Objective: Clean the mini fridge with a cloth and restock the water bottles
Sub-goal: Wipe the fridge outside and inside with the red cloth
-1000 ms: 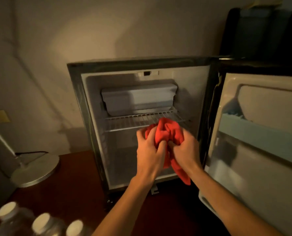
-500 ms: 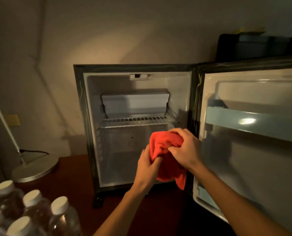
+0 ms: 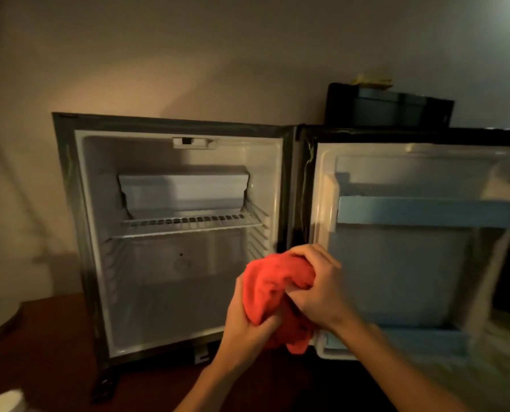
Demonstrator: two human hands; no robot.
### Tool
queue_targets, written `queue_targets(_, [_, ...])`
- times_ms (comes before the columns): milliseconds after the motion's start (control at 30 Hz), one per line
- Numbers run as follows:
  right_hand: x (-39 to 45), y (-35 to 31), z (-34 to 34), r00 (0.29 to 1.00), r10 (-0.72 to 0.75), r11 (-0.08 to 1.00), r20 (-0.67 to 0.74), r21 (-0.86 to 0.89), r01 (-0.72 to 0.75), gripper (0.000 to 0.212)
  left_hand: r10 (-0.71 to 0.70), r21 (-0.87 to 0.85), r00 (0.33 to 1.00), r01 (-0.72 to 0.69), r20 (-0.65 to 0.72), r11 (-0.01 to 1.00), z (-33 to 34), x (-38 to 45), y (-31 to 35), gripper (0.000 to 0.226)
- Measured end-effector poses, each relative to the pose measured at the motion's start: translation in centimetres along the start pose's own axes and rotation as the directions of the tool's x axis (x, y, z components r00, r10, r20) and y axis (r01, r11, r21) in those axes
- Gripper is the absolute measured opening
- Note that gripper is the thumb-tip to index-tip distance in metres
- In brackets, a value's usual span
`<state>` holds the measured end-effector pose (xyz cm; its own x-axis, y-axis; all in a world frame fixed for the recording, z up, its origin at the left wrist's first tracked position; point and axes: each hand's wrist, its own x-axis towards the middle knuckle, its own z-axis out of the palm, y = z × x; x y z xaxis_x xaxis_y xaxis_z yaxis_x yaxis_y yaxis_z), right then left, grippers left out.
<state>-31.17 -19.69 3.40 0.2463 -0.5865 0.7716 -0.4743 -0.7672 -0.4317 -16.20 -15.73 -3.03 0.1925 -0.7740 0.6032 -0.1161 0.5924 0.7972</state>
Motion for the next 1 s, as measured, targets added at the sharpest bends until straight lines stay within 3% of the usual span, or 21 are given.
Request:
queue_targets(67, [-0.2, -0.2, -1.5, 0.999, -0.003, 0.997, 0.035, -0.08, 0.006, 0.05, 0.046, 0.006, 0.997, -0.045, -0.056, 0.999, 1.2, 0.7, 0.9, 0.053])
queue_targets(167, [-0.3, -0.7, -3.8, 0.98, -0.12, 0.96, 0.159, -0.233, 0.155, 0.076, 0.118, -0.035, 0.981, -0.125, -0.157, 0.992, 2.6, 1.8, 2.6, 0.044])
queue_targets(267, [0.5, -0.9, -5.6, 0.934, -0.182, 0.929, 0.309, -0.257, 0.266, 0.092, 0.175, -0.012, 0.982, -0.176, -0.069, 0.984, 3.7, 2.7, 4.6, 0.045])
queue_targets(367, [1.5, -0.2, -6.9, 0.907, -0.277, 0.875, 0.318, -0.306, 0.375, 0.072, 0.188, -0.047, 0.979, -0.184, 0.076, 0.982, 3.5, 3.1, 5.4, 0.058])
queue_targets(433, [1.9, 0.6, -7.8, 0.912, -0.309, 0.884, 0.269, -0.273, 0.38, 0.065, 0.121, -0.106, 0.98, -0.105, 0.158, 0.989, 2.8, 2.8, 4.3, 0.079])
queue_targets(500, [2.1, 1.6, -8.5, 0.936, -0.314, 0.912, 0.157, -0.226, 0.343, 0.059, 0.029, -0.091, 0.985, -0.013, 0.167, 0.996, 2.9, 2.3, 2.8, 0.085])
queue_targets(567, [2.2, 1.9, -9.0, 0.96, -0.279, 0.942, -0.001, -0.194, 0.274, 0.05, -0.016, -0.025, 0.986, 0.02, 0.165, 0.999, 4.0, 1.7, 0.9, 0.074])
queue_targets(633, [2.6, 1.8, -9.6, 0.96, -0.239, 0.953, -0.146, -0.227, 0.202, 0.047, 0.007, 0.152, 0.989, -0.03, 0.15, 0.988, 5.5, 1.0, -0.8, 0.057])
queue_targets(767, [4.4, 1.6, -11.1, 0.945, -0.204, 0.942, -0.255, -0.314, 0.118, 0.04, 0.083, 0.453, 0.979, -0.161, 0.188, 0.877, 9.1, 0.1, -2.4, 0.065])
queue_targets(833, [5.4, 1.6, -11.0, 0.939, -0.243, 0.892, -0.243, -0.436, 0.118, 0.042, 0.204, 0.647, 0.966, -0.258, 0.159, 0.717, 11.4, 0.2, -2.9, 0.071])
queue_targets(933, [6.4, 1.5, -10.3, 0.941, -0.233, 0.85, -0.246, -0.522, 0.074, 0.042, 0.186, 0.771, 0.964, -0.263, 0.189, 0.58, 15.6, 0.7, -1.4, 0.07])
queue_targets(1000, [6.7, 2.0, -10.1, 0.934, -0.249, 0.865, -0.254, -0.492, 0.097, 0.041, 0.197, 0.84, 0.972, -0.21, 0.125, 0.5, 16.9, 2.2, -1.4, 0.07])
